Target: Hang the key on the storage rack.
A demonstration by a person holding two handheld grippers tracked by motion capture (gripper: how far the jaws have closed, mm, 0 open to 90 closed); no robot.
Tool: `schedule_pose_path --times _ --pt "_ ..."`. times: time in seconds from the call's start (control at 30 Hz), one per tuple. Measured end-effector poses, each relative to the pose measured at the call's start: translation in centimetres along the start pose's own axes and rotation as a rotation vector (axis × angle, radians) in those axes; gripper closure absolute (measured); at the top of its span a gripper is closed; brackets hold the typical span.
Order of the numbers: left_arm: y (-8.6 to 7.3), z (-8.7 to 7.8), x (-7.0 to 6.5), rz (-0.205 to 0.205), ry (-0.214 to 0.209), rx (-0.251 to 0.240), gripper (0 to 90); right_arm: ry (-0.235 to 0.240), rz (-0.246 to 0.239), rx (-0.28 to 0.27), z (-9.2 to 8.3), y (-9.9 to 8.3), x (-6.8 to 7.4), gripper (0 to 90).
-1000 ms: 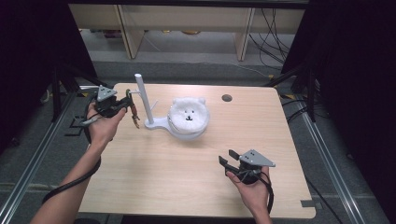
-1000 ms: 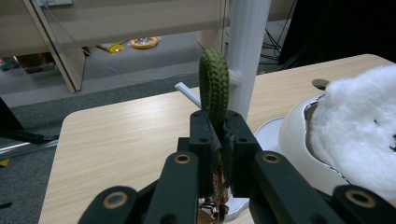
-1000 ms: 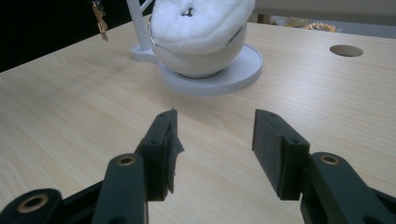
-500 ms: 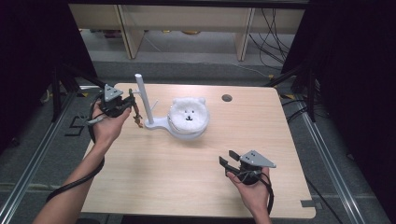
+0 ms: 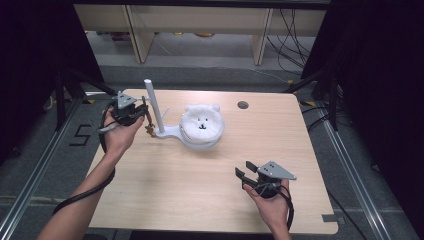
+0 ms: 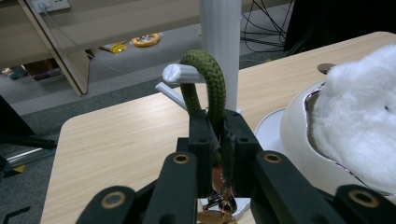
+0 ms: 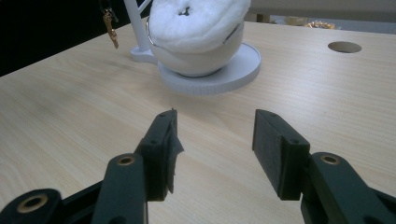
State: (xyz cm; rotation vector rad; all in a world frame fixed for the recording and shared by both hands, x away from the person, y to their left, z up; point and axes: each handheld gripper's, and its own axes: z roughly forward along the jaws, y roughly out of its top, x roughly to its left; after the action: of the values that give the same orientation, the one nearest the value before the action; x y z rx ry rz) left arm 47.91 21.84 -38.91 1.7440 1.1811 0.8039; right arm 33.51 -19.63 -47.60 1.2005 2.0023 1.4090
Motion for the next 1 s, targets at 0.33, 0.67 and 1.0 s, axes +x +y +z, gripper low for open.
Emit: schedule_pose_path --times 0.33,0.67,1.0 --pt "-0.8 -0.8 0.2 -0.001 -0.026 -0.031 77.6 0.008 -0.011 -0.021 0.0 0.1 -0.3 51.1" --pt "-3.2 -3.3 0.8 -0.011 -0.055 -0.060 62.1 -0.019 -0.009 -0.021 -0.5 0.1 -1.0 49.3" --pt "-7.4 -6.5 0.6 -0.031 -0.086 -0.066 49.3 -0.061 -0.002 -0.003 -1.3 -0.4 -2.0 48.1"
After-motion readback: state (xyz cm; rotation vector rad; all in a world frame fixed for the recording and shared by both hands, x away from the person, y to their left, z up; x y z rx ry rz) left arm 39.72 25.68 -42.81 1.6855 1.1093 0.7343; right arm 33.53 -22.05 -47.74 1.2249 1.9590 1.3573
